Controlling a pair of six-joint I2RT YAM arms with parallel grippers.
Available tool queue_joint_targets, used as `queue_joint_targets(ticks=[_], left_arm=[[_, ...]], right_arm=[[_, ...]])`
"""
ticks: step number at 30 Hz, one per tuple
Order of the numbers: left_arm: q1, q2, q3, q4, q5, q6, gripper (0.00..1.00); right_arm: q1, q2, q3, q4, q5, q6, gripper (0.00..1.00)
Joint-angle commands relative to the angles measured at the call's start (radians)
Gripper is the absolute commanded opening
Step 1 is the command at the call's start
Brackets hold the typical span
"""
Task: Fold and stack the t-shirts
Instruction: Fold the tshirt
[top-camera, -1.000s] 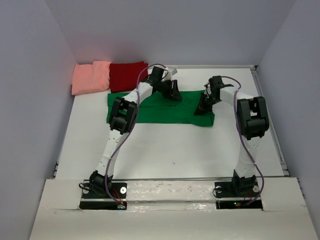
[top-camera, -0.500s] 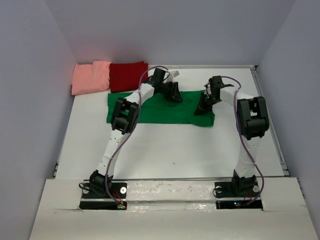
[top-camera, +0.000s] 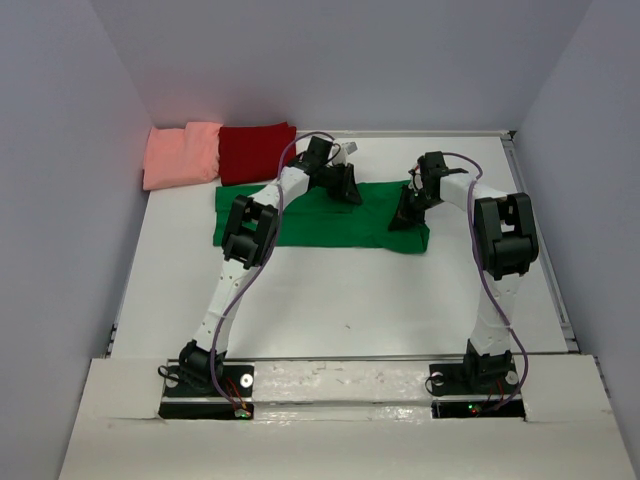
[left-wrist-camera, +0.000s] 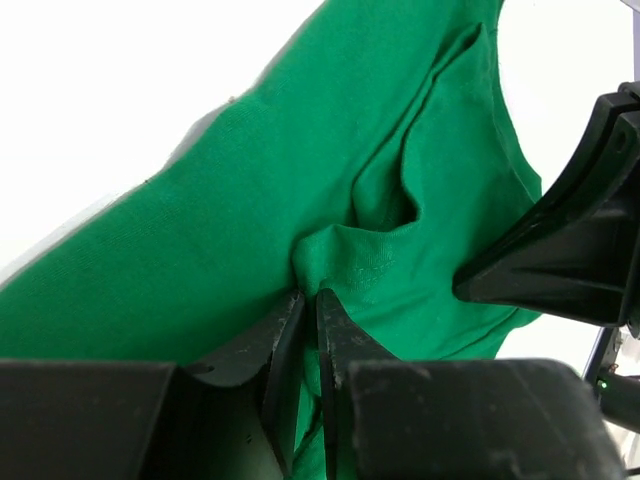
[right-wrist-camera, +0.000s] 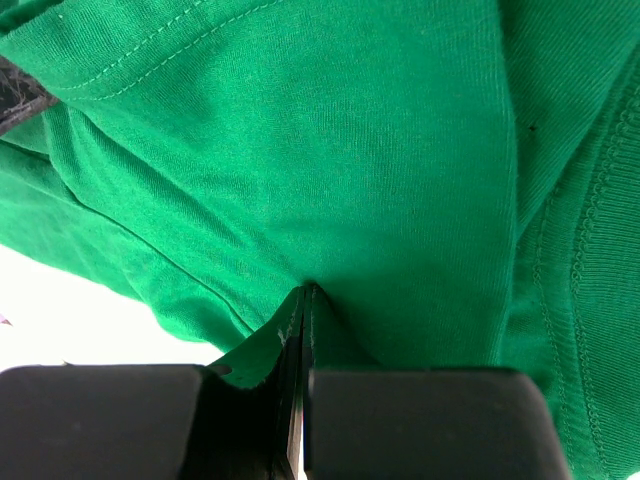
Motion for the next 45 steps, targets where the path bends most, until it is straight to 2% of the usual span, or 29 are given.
queue_joint_targets(ticks=[1,13,22,24,34,37,38,40,41,45], left_arm=[[0.009,-0.052,0.041,0.012,-0.047,-0.011,0.22],[0.018,-0.116,0.010,0.064,-0.113,-0.015,0.22],[0.027,-0.138,-0.004,0.044,-0.123,-0.008,0.25],[0.032,-0.148,-0.014,0.038,-0.124,-0.003,0.28],[0.056,-0.195,-0.042,0.010,-0.197,0.000,0.31],[0.064,-0.199,-0.044,0.010,-0.194,-0.014,0.40],[0.064,-0.204,-0.044,0.009,-0.194,-0.014,0.40],[0.064,-0.227,-0.047,-0.002,-0.199,-0.012,0.46],[0.064,-0.237,-0.044,-0.011,-0.200,-0.008,0.47],[0.070,-0.315,-0.027,-0.115,-0.228,0.015,0.47]], right_arm=[[0.004,-0.032,-0.018,-0.030,0.035,-0.025,0.00],[0.004,-0.032,-0.018,-0.031,0.033,-0.031,0.00],[0.004,-0.032,-0.017,-0.031,0.032,-0.035,0.00],[0.004,-0.032,-0.017,-0.031,0.030,-0.035,0.00],[0.004,-0.035,-0.021,-0.030,0.022,-0.035,0.00],[0.004,-0.039,-0.020,-0.031,0.021,-0.035,0.00],[0.004,-0.039,-0.018,-0.030,0.021,-0.035,0.00],[0.004,-0.042,-0.006,-0.031,0.013,-0.038,0.05],[0.004,-0.042,0.000,-0.031,0.009,-0.038,0.15],[0.004,-0.053,0.041,-0.035,-0.036,-0.047,0.39]])
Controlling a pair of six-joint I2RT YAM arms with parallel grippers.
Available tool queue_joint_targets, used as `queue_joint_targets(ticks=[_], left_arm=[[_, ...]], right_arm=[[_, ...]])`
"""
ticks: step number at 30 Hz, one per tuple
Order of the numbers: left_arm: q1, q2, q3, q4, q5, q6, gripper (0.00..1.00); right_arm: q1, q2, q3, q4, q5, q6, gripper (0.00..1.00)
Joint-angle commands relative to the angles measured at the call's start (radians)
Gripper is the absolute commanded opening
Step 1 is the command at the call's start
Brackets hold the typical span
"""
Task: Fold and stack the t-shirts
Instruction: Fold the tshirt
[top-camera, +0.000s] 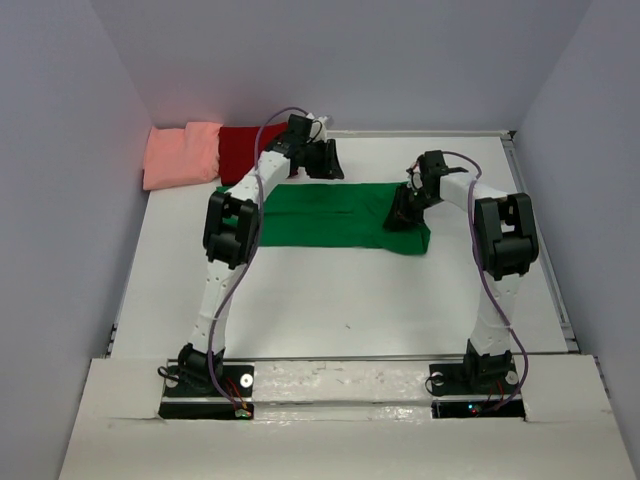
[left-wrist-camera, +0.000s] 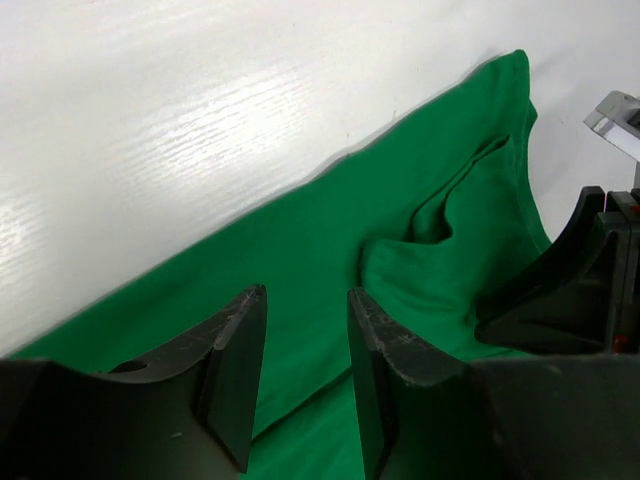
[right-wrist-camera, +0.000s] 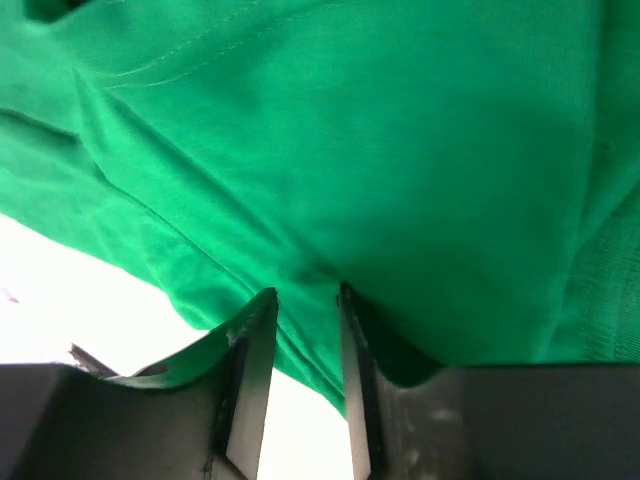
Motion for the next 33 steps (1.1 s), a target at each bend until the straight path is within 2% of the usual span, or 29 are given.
queue_joint_targets(ticks=[1,4,12,13,15,17,22,27,33], left_arm=[[0.005,-0.177,0.019,-0.113,-0.034,0.031,0.47],[0.013,-0.245,-0.002,-0.196,-0.040,0.048,0.47],[0.037,-0.476,-0.271,-0.297,-0.104,0.081,0.45],[0.042,-0.489,-0.287,-0.312,-0.113,0.081,0.41],[0.062,-0.506,-0.312,-0.384,-0.127,0.083,0.26],[0.074,-0.522,-0.356,-0.395,-0.141,0.080,0.00],[0.128,-0.613,-0.559,-0.340,-0.170,0.046,0.00],[0.145,-0.589,-0.619,-0.363,-0.232,0.068,0.00],[0.146,-0.544,-0.614,-0.360,-0.284,0.083,0.00]], right_arm=[[0.004,-0.055,0.057,-0.029,-0.020,-0.034,0.40],[0.004,-0.097,0.091,-0.027,-0.049,-0.045,0.40],[0.004,-0.192,0.138,-0.040,-0.087,-0.019,0.40],[0.004,-0.201,0.131,-0.044,-0.083,-0.016,0.40],[0.004,-0.226,0.107,-0.091,-0.078,-0.019,0.31],[0.004,-0.247,0.070,-0.107,-0.067,-0.019,0.00],[0.004,-0.344,-0.095,-0.095,-0.052,-0.020,0.00],[0.004,-0.387,-0.200,-0.060,-0.037,-0.014,0.00],[0.004,-0.375,-0.209,-0.044,-0.023,-0.014,0.00]])
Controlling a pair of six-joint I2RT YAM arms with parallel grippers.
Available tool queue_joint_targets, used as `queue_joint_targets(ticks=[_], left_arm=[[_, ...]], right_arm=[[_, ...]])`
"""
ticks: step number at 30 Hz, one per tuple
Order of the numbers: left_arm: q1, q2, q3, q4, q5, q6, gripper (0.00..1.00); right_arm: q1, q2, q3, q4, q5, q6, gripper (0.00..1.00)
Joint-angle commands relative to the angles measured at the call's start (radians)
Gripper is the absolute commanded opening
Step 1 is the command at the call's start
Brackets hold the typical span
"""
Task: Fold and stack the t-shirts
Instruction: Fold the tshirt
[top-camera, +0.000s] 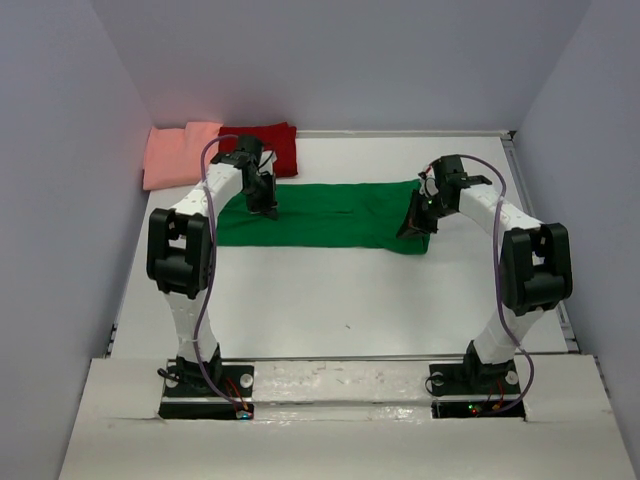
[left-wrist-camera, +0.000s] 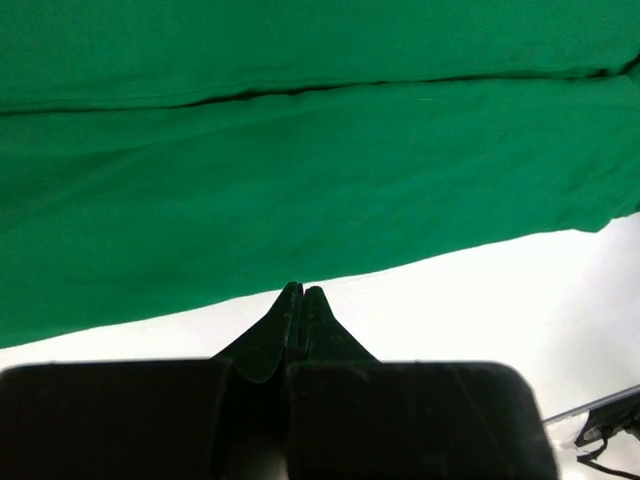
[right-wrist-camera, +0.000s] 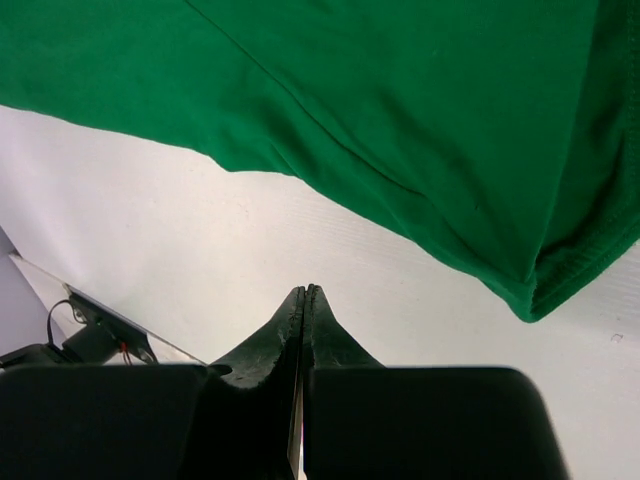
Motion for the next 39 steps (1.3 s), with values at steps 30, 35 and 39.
queue_joint_targets(ticks=[30,35,39], left_arm=[[0.067,0.109,0.019,-0.085,-0.339,0.007,0.00],[0.067,0.146,0.012,-0.100,-0.368,0.004,0.00],[0.065,0.177,-0.002,-0.114,-0.396,0.000,0.00]], right_arm=[[0.001,0.172,0.107,-0.020,0.419,0.073,0.00],[0.001,0.187,0.115,-0.034,0.433,0.075,0.00],[0.001,0.192,0.119,-0.041,0.448,0.075,0.00]])
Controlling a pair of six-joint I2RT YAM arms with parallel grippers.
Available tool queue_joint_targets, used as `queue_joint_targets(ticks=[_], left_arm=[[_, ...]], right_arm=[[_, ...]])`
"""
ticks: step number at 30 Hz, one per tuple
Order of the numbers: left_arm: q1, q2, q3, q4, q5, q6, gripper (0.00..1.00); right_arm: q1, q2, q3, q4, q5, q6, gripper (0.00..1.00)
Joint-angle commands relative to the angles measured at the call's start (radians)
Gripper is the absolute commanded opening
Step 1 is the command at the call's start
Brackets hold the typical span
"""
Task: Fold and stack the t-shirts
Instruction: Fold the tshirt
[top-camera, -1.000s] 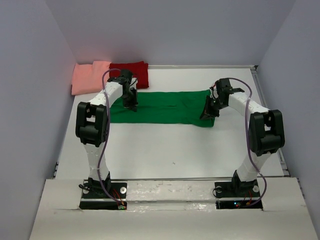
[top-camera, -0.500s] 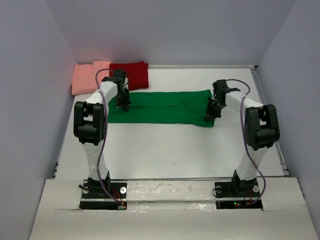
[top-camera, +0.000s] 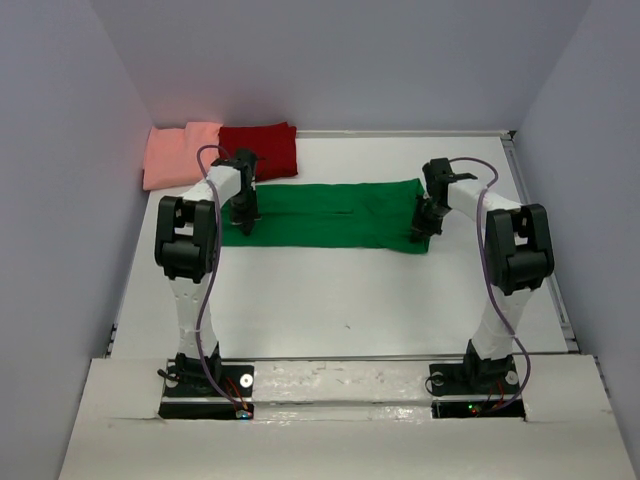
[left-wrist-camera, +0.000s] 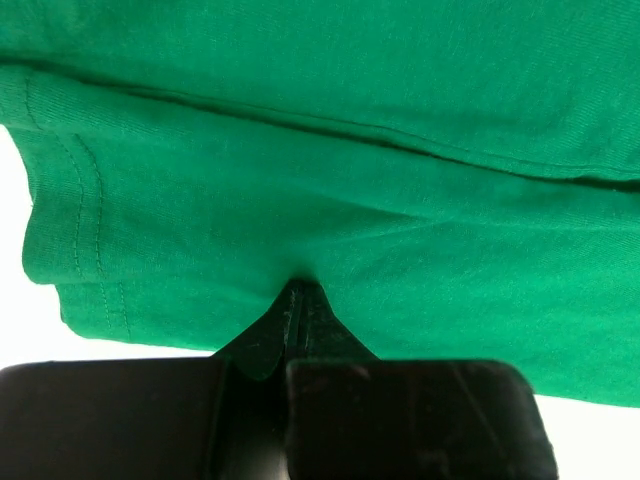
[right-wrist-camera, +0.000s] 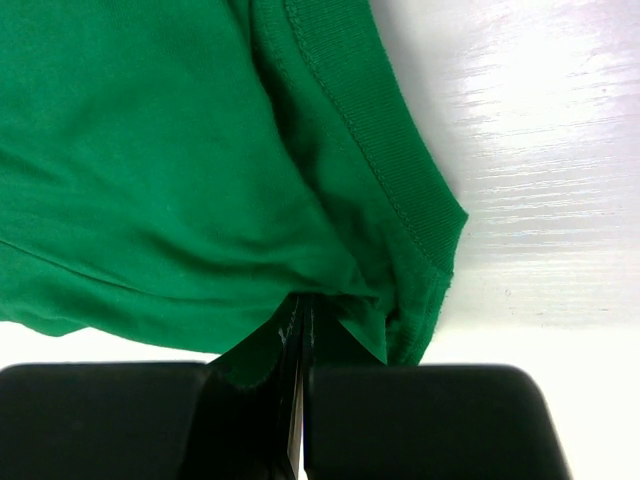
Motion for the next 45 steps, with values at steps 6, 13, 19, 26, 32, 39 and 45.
queue_joint_targets(ticks=[6,13,19,26,32,39,45], left_arm=[[-0.003,0.021,-0.073,-0.057,-0.045,-0.021,0.00],[-0.045,-0.045,-0.173,-0.061,-0.007,-0.044,0.00],[-0.154,-0.146,-0.274,-0.074,0.030,-0.104,0.00],[-0.319,-0.269,-0.382,-0.078,0.141,-0.240,0.00],[-0.468,-0.353,-0.458,-0.086,0.188,-0.358,0.00],[-0.592,-0.408,-0.485,-0.075,0.248,-0.473,0.00],[-0.720,-0.347,-0.420,-0.083,0.250,-0.555,0.00]], right_arm=[[0.001,0.073,0.117,-0.063,0.084,0.009,0.00],[0.001,0.205,0.292,-0.120,0.087,0.012,0.00],[0.001,0.315,0.456,-0.134,0.139,0.009,0.00],[0.001,0.443,0.645,-0.159,0.107,0.001,0.00],[0.001,0.541,0.798,-0.157,0.101,-0.030,0.00],[0.001,0.637,0.970,-0.108,-0.031,-0.011,0.00],[0.001,0.667,0.999,-0.016,-0.141,0.062,0.00]])
